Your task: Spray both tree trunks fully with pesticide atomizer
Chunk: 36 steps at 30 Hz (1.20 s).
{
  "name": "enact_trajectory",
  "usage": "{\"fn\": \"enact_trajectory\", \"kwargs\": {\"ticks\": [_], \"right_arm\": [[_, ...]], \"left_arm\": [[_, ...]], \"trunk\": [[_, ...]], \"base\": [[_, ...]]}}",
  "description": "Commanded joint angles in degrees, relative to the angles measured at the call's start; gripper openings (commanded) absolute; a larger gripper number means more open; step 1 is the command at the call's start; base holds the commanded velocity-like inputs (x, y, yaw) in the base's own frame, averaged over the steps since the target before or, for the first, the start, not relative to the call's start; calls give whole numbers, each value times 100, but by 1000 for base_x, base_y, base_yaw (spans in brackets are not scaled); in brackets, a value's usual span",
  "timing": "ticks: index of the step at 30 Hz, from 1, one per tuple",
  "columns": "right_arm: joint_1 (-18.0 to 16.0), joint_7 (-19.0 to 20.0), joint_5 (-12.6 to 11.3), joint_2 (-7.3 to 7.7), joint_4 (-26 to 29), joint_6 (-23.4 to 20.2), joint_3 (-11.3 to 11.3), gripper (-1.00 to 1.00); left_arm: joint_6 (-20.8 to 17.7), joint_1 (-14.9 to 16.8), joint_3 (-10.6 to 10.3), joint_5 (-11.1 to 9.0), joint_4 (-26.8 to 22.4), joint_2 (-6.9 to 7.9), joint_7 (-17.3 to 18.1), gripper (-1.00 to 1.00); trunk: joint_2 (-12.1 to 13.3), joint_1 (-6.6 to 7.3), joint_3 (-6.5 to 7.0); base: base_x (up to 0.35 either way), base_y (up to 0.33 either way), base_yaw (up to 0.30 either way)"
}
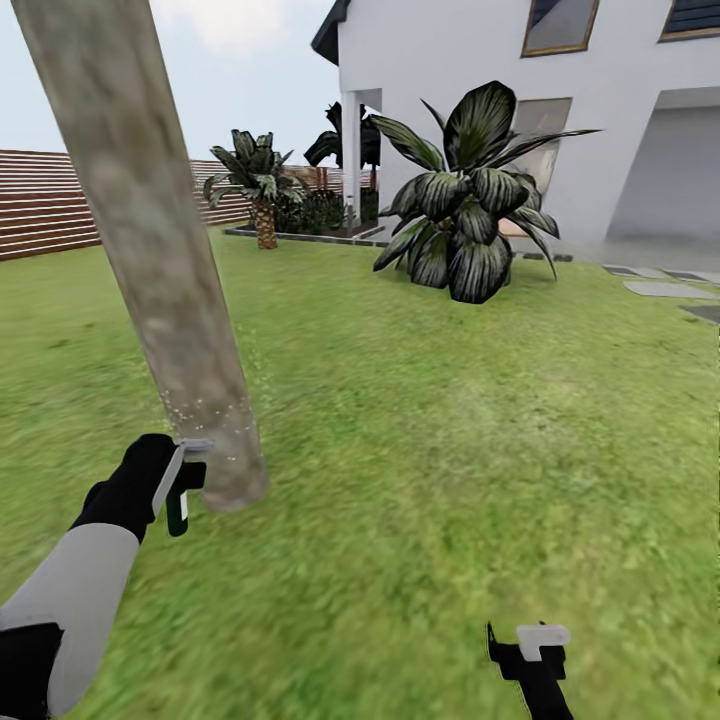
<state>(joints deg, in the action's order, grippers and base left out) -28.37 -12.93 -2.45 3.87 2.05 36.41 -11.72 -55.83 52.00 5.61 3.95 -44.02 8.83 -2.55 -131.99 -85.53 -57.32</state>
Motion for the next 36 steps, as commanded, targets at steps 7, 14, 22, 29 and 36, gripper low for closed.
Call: {"fn": "enact_trajectory", "kwargs": {"ticks": [7,14,22,29,36], "right_arm": [[-2,-28,-26,0,4,6,-49,100],[-2,-29,-21,0,0,6,-49,100],[-2,-26,-19,0,-3,6,-58,100],[-2,-26,-19,0,-3,6,-58,100],[-2,-26,-19,0,1,6,-58,100]], "left_arm": [[-33,5,13,41,-28,4,9,-100],[-51,107,2,27,-37,-13,17,-100],[-73,106,10,47,-226,-4,18,-100],[-85,70,19,53,-318,0,26,-100],[-68,6,11,66,-274,12,34,-100]], "trunk": [[-2,1,-5],[-2,1,-5],[-2,1,-5],[-2,1,-5],[-2,1,-5]], "base": [[5,-272,0],[104,-260,0],[177,-239,109],[120,-252,274],[148,-252,227]]}}
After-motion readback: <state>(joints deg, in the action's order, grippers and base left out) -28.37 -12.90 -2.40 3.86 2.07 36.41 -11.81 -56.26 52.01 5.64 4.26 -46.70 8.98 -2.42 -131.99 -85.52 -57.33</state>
